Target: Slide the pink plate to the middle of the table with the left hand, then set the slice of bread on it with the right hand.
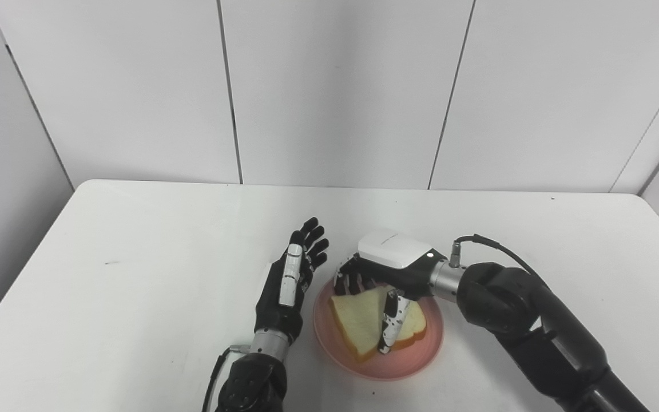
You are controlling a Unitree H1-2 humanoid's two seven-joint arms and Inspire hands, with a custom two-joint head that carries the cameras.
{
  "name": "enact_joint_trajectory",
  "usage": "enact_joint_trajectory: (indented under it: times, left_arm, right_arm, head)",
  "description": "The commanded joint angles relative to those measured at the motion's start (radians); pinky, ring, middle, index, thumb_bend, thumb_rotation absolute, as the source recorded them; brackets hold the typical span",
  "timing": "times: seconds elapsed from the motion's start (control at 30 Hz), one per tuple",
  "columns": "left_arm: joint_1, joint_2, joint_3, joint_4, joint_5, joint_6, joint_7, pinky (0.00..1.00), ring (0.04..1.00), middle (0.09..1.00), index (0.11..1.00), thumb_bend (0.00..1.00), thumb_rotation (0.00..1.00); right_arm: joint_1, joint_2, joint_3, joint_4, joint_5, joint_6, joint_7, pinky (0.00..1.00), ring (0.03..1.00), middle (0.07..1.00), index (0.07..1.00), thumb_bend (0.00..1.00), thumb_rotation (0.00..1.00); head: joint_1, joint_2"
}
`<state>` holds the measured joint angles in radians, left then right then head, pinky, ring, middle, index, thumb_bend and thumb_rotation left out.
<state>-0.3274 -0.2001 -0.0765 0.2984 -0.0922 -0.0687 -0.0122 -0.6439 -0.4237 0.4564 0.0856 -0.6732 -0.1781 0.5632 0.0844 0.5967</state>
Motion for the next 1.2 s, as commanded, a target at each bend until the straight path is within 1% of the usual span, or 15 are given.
enact_joint_trajectory:
  times: [0.0, 0.03, 0.07, 0.13, 0.17, 0.23, 0.27, 0.37, 0.47, 0.57, 0.67, 0.77, 0.93, 1.1, 1.17]
  left_arm:
    - [-0.033, -0.016, -0.001, -0.042, 0.012, -0.033, 0.007, 0.85, 0.878, 0.91, 0.86, 0.72, 0.97]
    - [-0.033, -0.016, -0.001, -0.045, 0.01, -0.03, 0.006, 0.85, 0.878, 0.91, 0.86, 0.72, 0.97]
    - [-0.032, -0.016, -0.001, -0.047, 0.009, -0.028, 0.006, 0.86, 0.879, 0.91, 0.861, 0.72, 0.97]
    - [-0.031, -0.017, 0.002, -0.051, -0.006, -0.026, -0.002, 0.87, 0.886, 0.914, 0.863, 0.71, 0.96]
    - [-0.032, -0.017, 0.003, -0.051, -0.01, -0.026, -0.004, 0.88, 0.89, 0.916, 0.864, 0.71, 0.96]
    - [-0.032, -0.015, 0.003, -0.052, -0.013, -0.023, -0.006, 0.89, 0.896, 0.92, 0.867, 0.71, 0.96]
    - [-0.032, -0.014, 0.003, -0.052, -0.014, -0.023, -0.008, 0.89, 0.896, 0.92, 0.867, 0.7, 0.97]
    - [-0.033, -0.012, 0.006, -0.05, -0.018, -0.024, -0.01, 0.89, 0.901, 0.923, 0.868, 0.7, 0.96]
    - [-0.032, -0.011, 0.01, -0.05, -0.036, -0.023, -0.021, 0.89, 0.902, 0.922, 0.864, 0.7, 0.96]
    - [-0.033, -0.008, 0.017, -0.049, -0.058, -0.019, -0.032, 0.89, 0.903, 0.921, 0.865, 0.69, 0.94]
    - [-0.033, -0.005, 0.02, -0.046, -0.066, -0.024, -0.037, 0.9, 0.908, 0.92, 0.864, 0.69, 0.94]
    - [-0.031, -0.004, 0.024, -0.046, -0.071, -0.023, -0.04, 0.9, 0.912, 0.923, 0.866, 0.69, 0.93]
    - [-0.03, -0.003, 0.031, -0.047, -0.073, -0.017, -0.043, 0.91, 0.918, 0.928, 0.871, 0.7, 0.93]
    - [-0.033, 0.001, 0.038, -0.041, -0.068, -0.022, -0.039, 0.91, 0.918, 0.925, 0.87, 0.7, 0.93]
    - [-0.033, 0.003, 0.04, -0.043, -0.068, -0.022, -0.039, 0.92, 0.919, 0.923, 0.871, 0.7, 0.93]
  right_arm:
    - [-0.022, -0.005, 0.003, -0.023, -0.024, -0.037, -0.033, 0.57, 0.617, 0.657, 0.615, 0.64, 0.1]
    - [-0.022, -0.008, 0.008, -0.027, -0.039, -0.041, -0.036, 0.6, 0.645, 0.692, 0.678, 0.69, 0.12]
    - [-0.023, -0.011, 0.014, -0.028, -0.055, -0.047, -0.041, 0.62, 0.671, 0.722, 0.718, 0.74, 0.16]
    - [-0.025, -0.016, 0.021, -0.029, -0.082, -0.057, -0.051, 0.64, 0.701, 0.751, 0.746, 0.78, 0.24]
    - [-0.025, -0.017, 0.021, -0.028, -0.089, -0.064, -0.059, 0.65, 0.714, 0.757, 0.749, 0.81, 0.27]
    - [-0.024, -0.016, 0.018, -0.026, -0.096, -0.068, -0.066, 0.7, 0.751, 0.772, 0.751, 0.87, 0.28]
    - [-0.023, -0.017, 0.015, -0.029, -0.099, -0.067, -0.068, 0.7, 0.754, 0.774, 0.751, 0.88, 0.28]
    - [-0.02, -0.02, 0.008, -0.044, -0.102, -0.057, -0.06, 0.76, 0.785, 0.787, 0.76, 0.95, 0.3]
    - [-0.015, -0.024, -0.012, -0.073, -0.076, -0.036, -0.036, 0.79, 0.805, 0.8, 0.779, 0.99, 0.33]
    - [-0.004, -0.025, -0.041, -0.096, -0.043, -0.014, -0.023, 0.79, 0.823, 0.822, 0.804, 1.0, 0.31]
    - [0.001, -0.029, -0.058, -0.118, -0.034, -0.001, -0.005, 0.81, 0.834, 0.833, 0.824, 1.0, 0.32]
    - [0.01, -0.037, -0.082, -0.155, -0.016, 0.046, 0.033, 0.83, 0.86, 0.854, 0.842, 0.98, 0.32]
    - [0.02, -0.051, -0.118, -0.202, 0.007, 0.086, 0.067, 0.86, 0.872, 0.864, 0.852, 0.98, 0.31]
    - [0.031, -0.062, -0.159, -0.21, 0.058, 0.088, 0.066, 0.88, 0.882, 0.865, 0.856, 0.97, 0.3]
    - [0.044, -0.061, -0.184, -0.218, 0.088, 0.106, 0.061, 0.89, 0.892, 0.869, 0.857, 0.97, 0.3]
  head:
    - [-0.001, 0.001]
    - [-0.001, 0.001]
    - [-0.001, 0.001]
    - [-0.003, 0.005]
    - [-0.003, 0.005]
    - [-0.004, 0.003]
    - [-0.005, 0.003]
    - [-0.007, 0.002]
    - [-0.012, 0.0]
    - [-0.013, -0.003]
    - [-0.014, -0.005]
    - [-0.021, -0.007]
    - [-0.019, -0.007]
    - [-0.02, -0.007]
    - [-0.021, -0.007]
